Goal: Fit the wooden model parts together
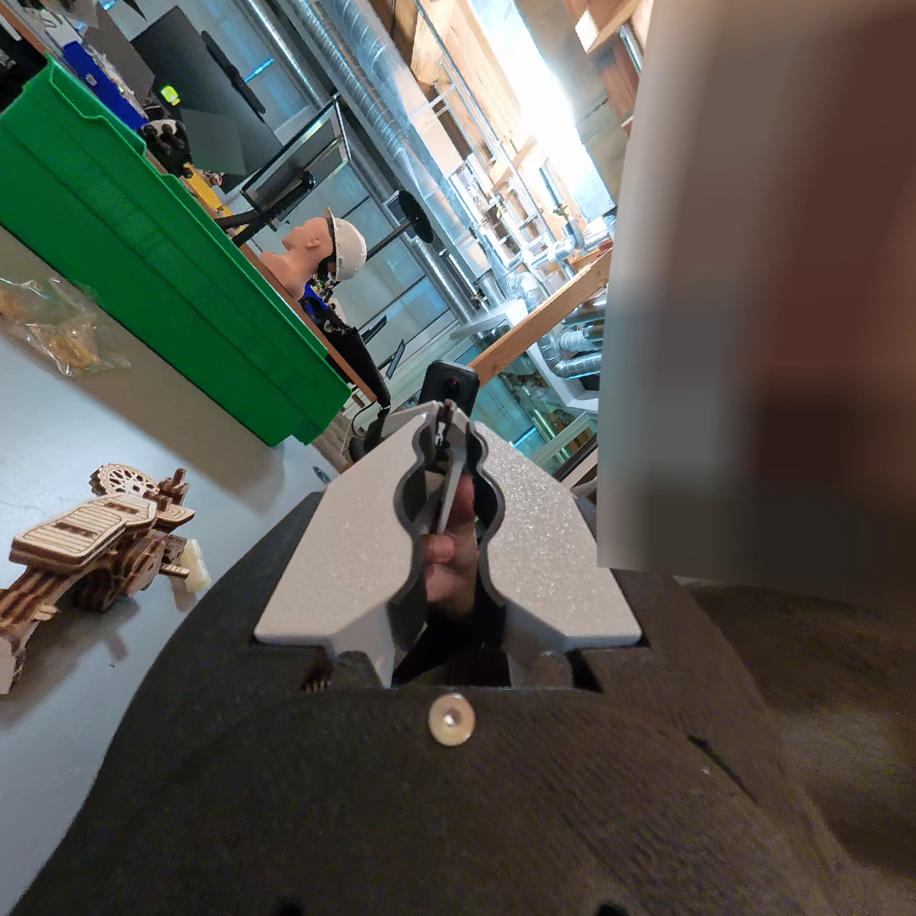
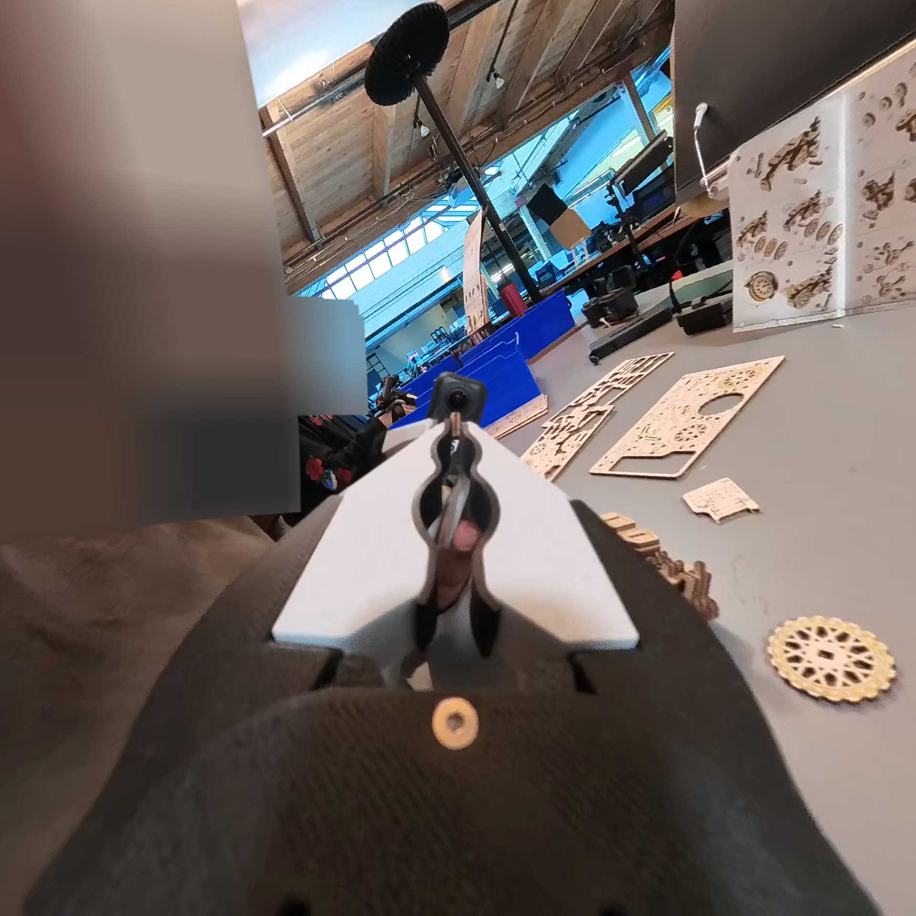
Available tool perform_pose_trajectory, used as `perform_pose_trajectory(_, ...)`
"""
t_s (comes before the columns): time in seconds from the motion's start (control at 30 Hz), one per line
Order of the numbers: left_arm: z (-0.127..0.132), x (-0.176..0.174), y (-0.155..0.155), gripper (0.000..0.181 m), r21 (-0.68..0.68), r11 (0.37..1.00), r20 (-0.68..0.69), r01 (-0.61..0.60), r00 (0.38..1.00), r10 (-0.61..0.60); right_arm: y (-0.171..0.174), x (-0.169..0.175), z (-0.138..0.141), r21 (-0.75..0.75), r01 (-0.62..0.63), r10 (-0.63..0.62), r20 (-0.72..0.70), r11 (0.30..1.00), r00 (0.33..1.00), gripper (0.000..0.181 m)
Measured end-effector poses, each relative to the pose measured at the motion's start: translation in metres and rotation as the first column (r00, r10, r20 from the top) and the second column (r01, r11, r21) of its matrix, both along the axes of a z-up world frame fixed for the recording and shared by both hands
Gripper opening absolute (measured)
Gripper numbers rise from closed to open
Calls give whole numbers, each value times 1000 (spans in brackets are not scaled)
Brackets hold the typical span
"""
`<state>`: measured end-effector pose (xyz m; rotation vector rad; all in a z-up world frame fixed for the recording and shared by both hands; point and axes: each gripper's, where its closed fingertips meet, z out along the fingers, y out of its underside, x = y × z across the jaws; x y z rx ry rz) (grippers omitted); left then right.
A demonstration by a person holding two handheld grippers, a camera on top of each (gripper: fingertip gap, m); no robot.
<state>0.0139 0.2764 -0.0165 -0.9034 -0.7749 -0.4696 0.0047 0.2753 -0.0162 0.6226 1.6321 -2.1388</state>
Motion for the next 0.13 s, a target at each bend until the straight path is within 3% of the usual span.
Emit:
perform_pose_trajectory(0.03,-1,0,1,12,-17,1000,-3,1,1000,-1,1,-1,-1,12,5,-5,-15,1000,1000,1)
perform_pose_trajectory(0.13,-5,0,3,11,-79,997,-6,-8,1000,7,3,1,-4,95,46,-31,-153,994,988,1)
